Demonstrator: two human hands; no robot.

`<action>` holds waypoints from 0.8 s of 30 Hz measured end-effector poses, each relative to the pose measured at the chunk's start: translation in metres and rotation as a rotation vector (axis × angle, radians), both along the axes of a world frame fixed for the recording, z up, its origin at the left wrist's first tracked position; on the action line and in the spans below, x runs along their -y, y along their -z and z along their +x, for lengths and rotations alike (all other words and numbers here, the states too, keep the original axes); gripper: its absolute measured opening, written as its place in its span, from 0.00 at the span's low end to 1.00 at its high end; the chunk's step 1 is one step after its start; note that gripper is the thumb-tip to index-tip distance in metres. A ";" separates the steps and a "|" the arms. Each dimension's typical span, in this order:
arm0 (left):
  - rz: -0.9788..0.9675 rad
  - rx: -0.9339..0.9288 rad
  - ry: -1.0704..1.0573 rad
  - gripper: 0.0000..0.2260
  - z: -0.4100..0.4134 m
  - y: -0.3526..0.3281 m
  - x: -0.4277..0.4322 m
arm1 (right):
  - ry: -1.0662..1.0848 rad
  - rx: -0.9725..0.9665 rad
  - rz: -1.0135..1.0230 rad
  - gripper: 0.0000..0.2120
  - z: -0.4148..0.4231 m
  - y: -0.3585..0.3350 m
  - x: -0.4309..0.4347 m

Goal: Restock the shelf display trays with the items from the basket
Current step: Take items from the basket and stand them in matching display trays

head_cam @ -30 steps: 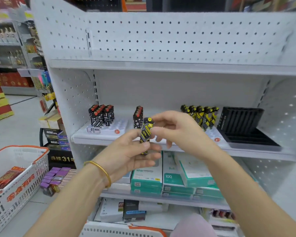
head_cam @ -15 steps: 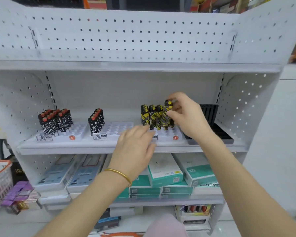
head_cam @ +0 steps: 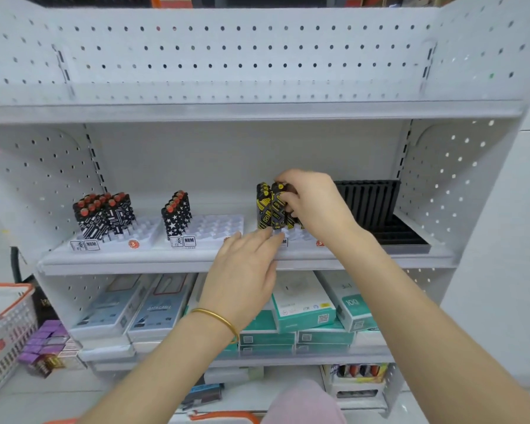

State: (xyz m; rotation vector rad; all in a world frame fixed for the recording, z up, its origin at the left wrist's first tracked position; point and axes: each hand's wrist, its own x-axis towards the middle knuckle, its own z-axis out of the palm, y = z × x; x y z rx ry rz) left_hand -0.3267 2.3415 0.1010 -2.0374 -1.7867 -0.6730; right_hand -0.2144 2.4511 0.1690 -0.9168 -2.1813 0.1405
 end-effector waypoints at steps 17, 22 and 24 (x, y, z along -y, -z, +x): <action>0.090 -0.008 0.010 0.24 -0.002 0.006 -0.002 | 0.131 -0.006 0.031 0.11 -0.007 -0.006 0.006; 0.106 0.001 0.015 0.24 -0.003 0.008 -0.003 | 0.105 -0.033 -0.043 0.11 -0.003 -0.009 0.005; 0.110 -0.006 0.015 0.24 -0.003 0.007 -0.003 | 0.089 -0.039 -0.057 0.11 -0.002 -0.009 0.006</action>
